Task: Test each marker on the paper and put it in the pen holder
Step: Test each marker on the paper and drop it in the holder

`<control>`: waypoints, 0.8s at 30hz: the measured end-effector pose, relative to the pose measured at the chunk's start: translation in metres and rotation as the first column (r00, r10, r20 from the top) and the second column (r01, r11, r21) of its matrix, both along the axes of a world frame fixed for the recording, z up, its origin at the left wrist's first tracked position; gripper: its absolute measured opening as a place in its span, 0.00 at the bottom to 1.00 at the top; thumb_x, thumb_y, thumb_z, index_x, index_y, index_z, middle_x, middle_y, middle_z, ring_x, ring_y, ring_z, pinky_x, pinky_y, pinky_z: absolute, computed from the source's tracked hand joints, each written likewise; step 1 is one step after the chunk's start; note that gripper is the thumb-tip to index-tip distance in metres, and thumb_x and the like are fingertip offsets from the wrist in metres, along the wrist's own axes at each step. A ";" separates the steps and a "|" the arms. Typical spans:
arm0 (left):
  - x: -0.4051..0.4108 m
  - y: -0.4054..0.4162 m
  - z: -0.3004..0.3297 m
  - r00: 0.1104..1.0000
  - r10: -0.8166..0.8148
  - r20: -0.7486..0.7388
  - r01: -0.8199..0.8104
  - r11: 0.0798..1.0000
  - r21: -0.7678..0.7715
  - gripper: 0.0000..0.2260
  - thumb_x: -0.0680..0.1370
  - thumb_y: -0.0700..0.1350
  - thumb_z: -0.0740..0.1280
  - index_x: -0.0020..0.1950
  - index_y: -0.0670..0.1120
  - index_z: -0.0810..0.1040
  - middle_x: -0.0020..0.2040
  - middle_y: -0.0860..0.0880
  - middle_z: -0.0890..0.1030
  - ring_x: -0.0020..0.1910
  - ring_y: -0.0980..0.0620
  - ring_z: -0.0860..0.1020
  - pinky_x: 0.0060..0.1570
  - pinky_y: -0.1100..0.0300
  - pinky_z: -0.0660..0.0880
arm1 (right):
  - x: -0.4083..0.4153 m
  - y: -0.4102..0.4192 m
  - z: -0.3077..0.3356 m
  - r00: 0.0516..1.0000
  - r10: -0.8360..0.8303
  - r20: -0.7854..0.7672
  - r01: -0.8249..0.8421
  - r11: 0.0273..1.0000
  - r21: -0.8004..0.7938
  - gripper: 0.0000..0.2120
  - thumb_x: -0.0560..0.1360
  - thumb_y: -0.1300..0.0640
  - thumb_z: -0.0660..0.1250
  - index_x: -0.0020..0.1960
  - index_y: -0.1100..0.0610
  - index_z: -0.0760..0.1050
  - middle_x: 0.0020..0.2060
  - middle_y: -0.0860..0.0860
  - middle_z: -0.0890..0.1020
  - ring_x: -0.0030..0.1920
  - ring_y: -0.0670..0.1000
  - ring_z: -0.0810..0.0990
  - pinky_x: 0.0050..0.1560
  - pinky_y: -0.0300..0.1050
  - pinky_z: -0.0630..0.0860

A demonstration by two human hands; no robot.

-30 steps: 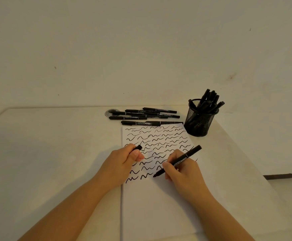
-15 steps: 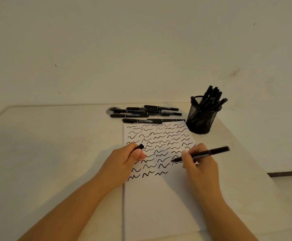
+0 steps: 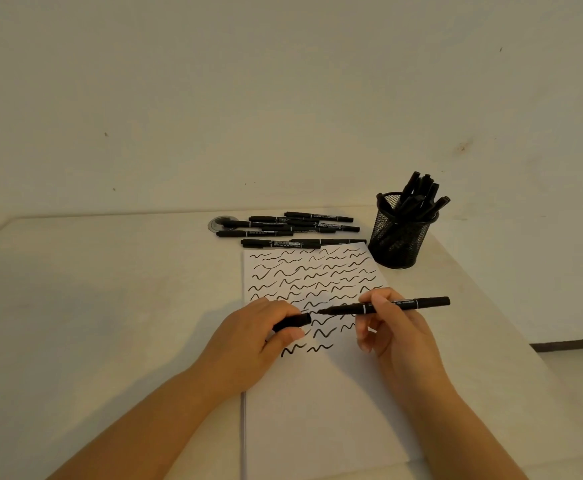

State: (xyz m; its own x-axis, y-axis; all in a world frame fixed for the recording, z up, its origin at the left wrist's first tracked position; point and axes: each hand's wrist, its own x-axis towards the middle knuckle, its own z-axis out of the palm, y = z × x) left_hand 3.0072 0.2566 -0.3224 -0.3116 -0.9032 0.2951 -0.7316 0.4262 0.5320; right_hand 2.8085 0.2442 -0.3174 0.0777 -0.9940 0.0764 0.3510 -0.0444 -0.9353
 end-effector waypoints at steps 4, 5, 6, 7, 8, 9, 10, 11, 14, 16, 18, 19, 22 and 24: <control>-0.002 0.001 0.002 1.000 -0.012 -0.005 0.012 1.000 0.006 0.10 0.78 0.53 0.60 0.54 0.52 0.76 0.39 0.67 0.70 0.41 0.67 0.69 0.40 0.73 0.64 | 0.003 0.003 0.001 0.993 -0.018 -0.120 0.014 0.999 -0.032 0.16 0.77 0.64 0.58 0.35 0.54 0.77 0.24 0.53 0.76 0.25 0.48 0.72 0.24 0.36 0.68; -0.002 0.002 0.002 1.000 -0.017 -0.004 0.017 1.000 0.005 0.09 0.78 0.52 0.60 0.54 0.52 0.76 0.38 0.67 0.70 0.41 0.66 0.69 0.40 0.73 0.64 | 0.003 0.004 0.002 0.988 -0.017 -0.151 0.011 0.999 -0.039 0.15 0.77 0.64 0.58 0.35 0.54 0.76 0.24 0.53 0.77 0.26 0.48 0.73 0.24 0.36 0.69; -0.003 0.003 0.003 1.000 -0.024 -0.003 0.024 1.000 0.006 0.09 0.78 0.53 0.60 0.53 0.52 0.76 0.38 0.66 0.70 0.41 0.66 0.69 0.39 0.72 0.65 | 0.003 0.005 0.002 0.984 -0.016 -0.178 0.007 0.999 -0.049 0.14 0.77 0.64 0.59 0.35 0.53 0.75 0.24 0.52 0.78 0.26 0.48 0.73 0.25 0.36 0.69; -0.003 0.003 0.003 1.000 -0.029 -0.003 0.029 1.000 0.008 0.09 0.77 0.53 0.59 0.53 0.52 0.76 0.37 0.66 0.70 0.41 0.65 0.69 0.39 0.72 0.65 | 0.004 0.006 0.002 0.980 -0.010 -0.201 -0.002 0.998 -0.060 0.13 0.76 0.64 0.59 0.36 0.53 0.75 0.25 0.52 0.78 0.27 0.48 0.74 0.25 0.37 0.69; -0.004 0.004 0.004 1.000 -0.031 -0.003 0.031 0.999 0.009 0.10 0.77 0.54 0.59 0.52 0.52 0.76 0.37 0.65 0.71 0.40 0.65 0.69 0.39 0.72 0.65 | 0.004 0.006 0.002 0.975 -0.004 -0.220 -0.012 0.997 -0.074 0.12 0.76 0.65 0.60 0.37 0.54 0.74 0.25 0.53 0.79 0.27 0.49 0.75 0.25 0.37 0.70; -0.004 0.004 0.005 0.999 -0.033 -0.007 0.033 0.999 0.006 0.11 0.77 0.55 0.58 0.52 0.52 0.76 0.36 0.65 0.70 0.40 0.65 0.69 0.38 0.72 0.65 | 0.005 0.007 0.002 0.972 0.004 -0.236 -0.025 0.996 -0.088 0.10 0.76 0.65 0.60 0.38 0.55 0.73 0.26 0.53 0.80 0.28 0.49 0.76 0.26 0.37 0.70; -0.005 0.004 0.005 0.999 -0.034 -0.010 0.034 0.999 0.000 0.12 0.76 0.55 0.58 0.51 0.52 0.76 0.36 0.65 0.70 0.39 0.65 0.69 0.38 0.71 0.64 | 0.006 0.007 0.002 0.968 0.010 -0.252 -0.037 0.994 -0.102 0.09 0.76 0.66 0.61 0.39 0.56 0.73 0.27 0.54 0.81 0.28 0.49 0.77 0.26 0.37 0.71; -0.005 0.005 0.006 0.999 -0.036 -0.009 0.036 0.999 -0.008 0.12 0.76 0.55 0.57 0.51 0.51 0.76 0.35 0.65 0.70 0.38 0.65 0.69 0.37 0.71 0.64 | 0.006 0.007 0.002 0.964 0.017 -0.265 -0.049 0.992 -0.112 0.08 0.75 0.66 0.62 0.39 0.56 0.73 0.28 0.55 0.82 0.29 0.48 0.78 0.26 0.37 0.72; -0.009 0.007 0.007 0.998 -0.058 -0.002 0.057 0.997 -0.052 0.17 0.77 0.57 0.53 0.50 0.49 0.77 0.34 0.63 0.69 0.36 0.62 0.68 0.36 0.71 0.63 | 0.008 0.008 0.001 0.950 0.029 -0.312 -0.076 0.987 -0.142 0.05 0.73 0.65 0.65 0.40 0.58 0.75 0.28 0.53 0.81 0.29 0.48 0.77 0.27 0.38 0.72; -0.011 0.008 0.007 0.997 -0.070 -0.019 0.069 0.995 -0.070 0.21 0.76 0.58 0.50 0.49 0.48 0.77 0.35 0.60 0.71 0.36 0.59 0.68 0.36 0.68 0.64 | 0.008 0.008 0.001 0.948 0.040 -0.316 -0.089 0.986 -0.141 0.03 0.71 0.63 0.68 0.40 0.57 0.76 0.27 0.52 0.80 0.29 0.51 0.74 0.27 0.38 0.71; -0.013 0.010 0.006 0.997 -0.070 -0.045 0.067 0.995 -0.068 0.22 0.76 0.59 0.49 0.47 0.47 0.77 0.35 0.57 0.73 0.35 0.57 0.69 0.36 0.63 0.65 | 0.007 0.010 0.001 0.953 0.059 -0.297 -0.103 0.986 -0.132 0.04 0.67 0.58 0.69 0.40 0.57 0.76 0.26 0.52 0.78 0.28 0.52 0.70 0.27 0.39 0.68; -0.013 0.010 0.006 0.996 -0.066 -0.056 0.062 0.996 -0.062 0.22 0.76 0.59 0.48 0.47 0.47 0.77 0.35 0.56 0.73 0.35 0.57 0.69 0.36 0.63 0.66 | 0.007 0.010 0.002 0.956 0.073 -0.285 -0.114 0.985 -0.130 0.06 0.65 0.56 0.68 0.40 0.58 0.76 0.26 0.51 0.78 0.27 0.51 0.69 0.26 0.38 0.68; -0.014 0.010 0.005 0.994 -0.063 -0.090 0.061 0.998 -0.019 0.21 0.76 0.59 0.49 0.44 0.48 0.76 0.32 0.56 0.72 0.33 0.58 0.69 0.33 0.67 0.63 | 0.007 0.010 0.002 0.960 0.107 -0.257 -0.146 0.980 -0.136 0.08 0.64 0.58 0.67 0.41 0.61 0.74 0.25 0.51 0.77 0.25 0.48 0.68 0.26 0.37 0.67; -0.014 0.010 0.005 0.989 -0.062 -0.132 0.068 0.997 0.041 0.16 0.77 0.56 0.52 0.41 0.51 0.75 0.30 0.56 0.70 0.31 0.59 0.69 0.31 0.68 0.62 | 0.007 0.010 0.002 0.961 0.129 -0.245 -0.166 0.977 -0.135 0.07 0.64 0.59 0.67 0.40 0.61 0.73 0.25 0.51 0.77 0.24 0.47 0.68 0.26 0.36 0.66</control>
